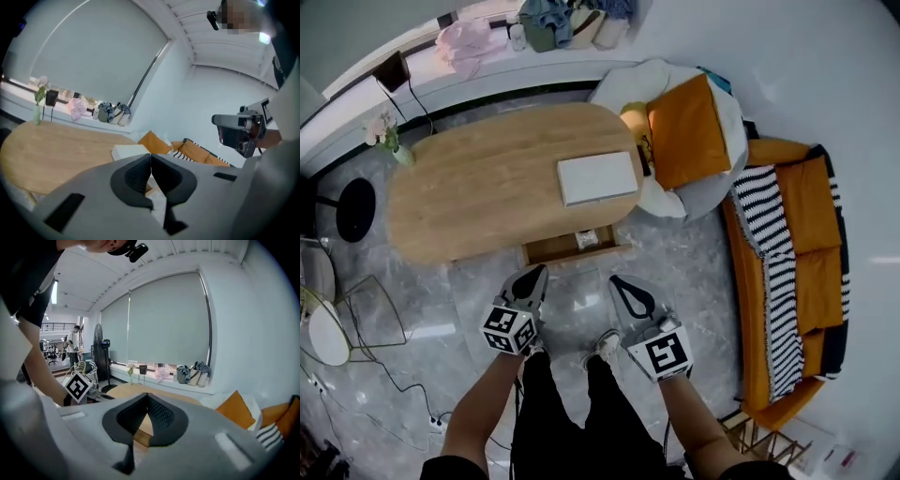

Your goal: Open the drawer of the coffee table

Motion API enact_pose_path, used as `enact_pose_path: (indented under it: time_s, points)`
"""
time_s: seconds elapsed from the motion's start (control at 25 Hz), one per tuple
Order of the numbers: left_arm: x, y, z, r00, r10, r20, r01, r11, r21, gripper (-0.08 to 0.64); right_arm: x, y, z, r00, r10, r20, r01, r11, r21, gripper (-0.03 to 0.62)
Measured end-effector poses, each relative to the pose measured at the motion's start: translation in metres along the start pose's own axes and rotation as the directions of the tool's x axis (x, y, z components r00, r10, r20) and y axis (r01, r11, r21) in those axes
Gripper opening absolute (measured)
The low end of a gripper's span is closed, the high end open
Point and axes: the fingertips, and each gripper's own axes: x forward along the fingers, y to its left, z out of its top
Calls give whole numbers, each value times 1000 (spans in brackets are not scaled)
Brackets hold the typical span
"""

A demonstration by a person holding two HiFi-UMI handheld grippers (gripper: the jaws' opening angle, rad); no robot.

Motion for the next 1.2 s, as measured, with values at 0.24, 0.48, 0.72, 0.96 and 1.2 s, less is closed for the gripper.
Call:
enact_pose_path:
  time_s: [0.24, 0.48, 0.72, 0.96, 1.2]
  points:
    - [-23, -57, 92, 995, -31, 94, 16, 987, 161, 8, -50, -20, 44, 997, -74, -1, 74, 996, 43, 5]
    - [-70, -96, 179, 973, -28, 229, -21, 977, 210, 8, -92, -43, 75, 989, -149, 23, 144, 980, 140, 5]
    - [-108, -124, 223, 946, 1, 324, -74, 974, 214, 8, -122, -59, 120, 978, -165, 126, 146, 978, 150, 5]
    - [-142, -168, 266, 913, -13, 407, -135, 934, 332, 8, -150, -80, 154, 966, -149, 212, 117, 981, 156, 5]
    - [-189, -205, 312, 869, -27, 493, -213, 880, 424, 8, -172, -90, 181, 955, -132, 265, 103, 987, 121, 5]
